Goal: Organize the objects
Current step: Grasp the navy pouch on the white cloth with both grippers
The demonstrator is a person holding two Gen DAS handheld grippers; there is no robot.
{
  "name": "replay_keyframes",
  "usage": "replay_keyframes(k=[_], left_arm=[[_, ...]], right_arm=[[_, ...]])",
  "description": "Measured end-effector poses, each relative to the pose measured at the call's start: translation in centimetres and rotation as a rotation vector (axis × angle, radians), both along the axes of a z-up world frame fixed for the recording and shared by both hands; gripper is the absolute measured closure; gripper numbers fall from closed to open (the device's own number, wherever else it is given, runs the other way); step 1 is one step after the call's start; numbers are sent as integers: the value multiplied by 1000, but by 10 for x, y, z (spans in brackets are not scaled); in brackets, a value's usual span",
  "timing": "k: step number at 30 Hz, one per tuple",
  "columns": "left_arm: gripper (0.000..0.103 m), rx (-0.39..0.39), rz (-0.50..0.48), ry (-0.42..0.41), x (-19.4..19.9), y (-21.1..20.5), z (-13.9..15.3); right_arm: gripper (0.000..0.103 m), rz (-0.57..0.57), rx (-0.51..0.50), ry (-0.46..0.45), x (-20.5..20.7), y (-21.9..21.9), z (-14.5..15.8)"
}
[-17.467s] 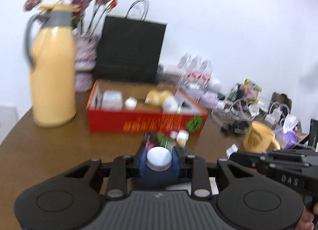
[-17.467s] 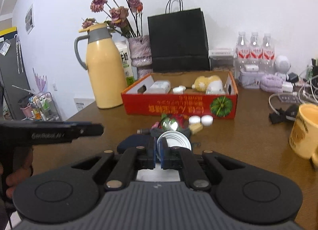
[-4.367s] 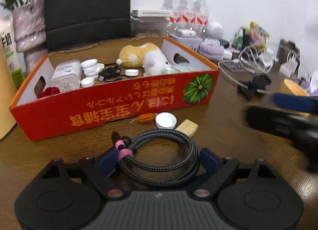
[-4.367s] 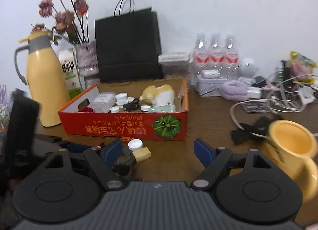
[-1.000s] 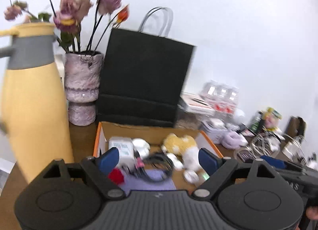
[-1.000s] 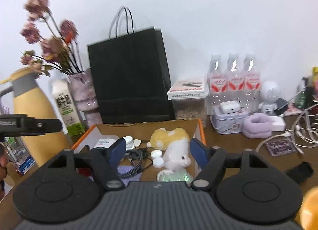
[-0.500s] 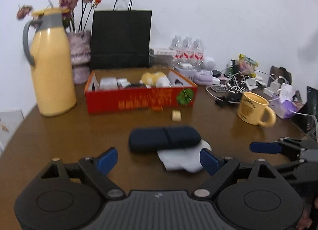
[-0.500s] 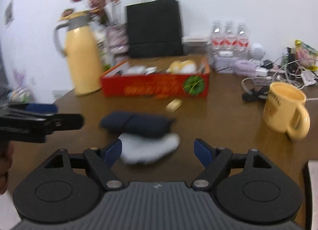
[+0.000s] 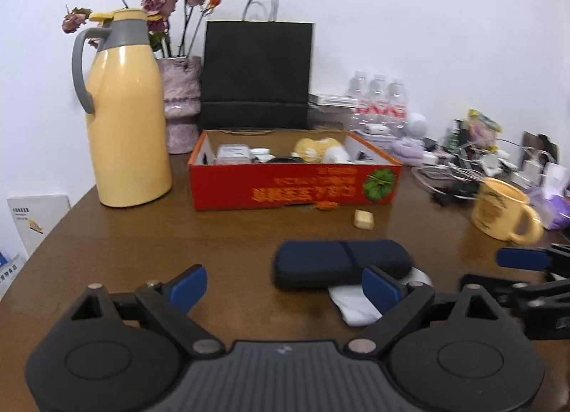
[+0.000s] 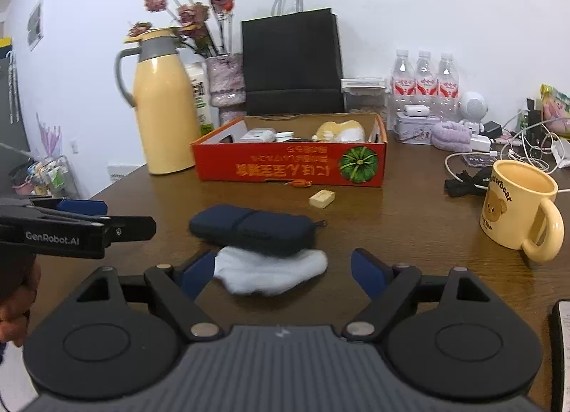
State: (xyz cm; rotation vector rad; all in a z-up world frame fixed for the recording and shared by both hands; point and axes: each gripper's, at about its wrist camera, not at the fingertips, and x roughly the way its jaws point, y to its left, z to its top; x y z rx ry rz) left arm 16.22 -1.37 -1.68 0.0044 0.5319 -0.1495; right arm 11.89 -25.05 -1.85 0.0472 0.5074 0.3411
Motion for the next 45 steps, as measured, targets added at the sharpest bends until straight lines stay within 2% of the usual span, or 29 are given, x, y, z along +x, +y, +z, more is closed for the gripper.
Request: replay_keyframes(k=[7, 11, 13, 15, 16, 17, 19, 20, 21, 24, 26, 31, 37, 41, 45], left_arm=[[10, -85, 17, 56, 68, 1, -19], [11, -126, -30, 125, 90, 0, -36], [14, -154, -16, 146, 95, 3, -43], [18, -199, -22, 155, 97, 9, -46], [23, -225, -27, 163, 98, 12, -47], [39, -243, -28, 160, 98, 14, -47], [58, -298, -61, 176, 100, 17, -48], [59, -310, -49, 176, 99, 17, -48], [59, -291, -45, 170, 97, 14, -47], [67, -247, -31, 129, 86, 7, -40], [76, -245, -19, 99, 77, 8, -33], [80, -278, -12, 67, 51, 11, -13], [80, -274, -47, -24, 4, 10, 31], [80, -268, -55, 59, -22, 10, 25], [80, -290, -42, 179, -44, 16, -7]], right_arm=[[22, -6, 120, 60, 68, 1, -11], [24, -20, 143, 135, 102, 10, -28], [24, -20, 198, 174, 112, 9, -38], [28, -12, 250, 230, 120, 9, -51], [30, -12, 258, 216, 118, 10, -53], [36, -10, 240, 213, 117, 13, -53], [42, -1, 226, 206, 116, 18, -53], [48, -4, 213, 197, 115, 20, -53], [56, -11, 197, 180, 113, 21, -51], [66, -26, 164, 150, 110, 22, -48], [69, -33, 175, 153, 110, 19, -49], [76, -38, 219, 143, 105, 9, -40], [76, -33, 235, 22, 64, 3, 9], [76, 1, 153, -6, 33, 6, 27], [76, 18, 78, 95, 3, 11, 7]])
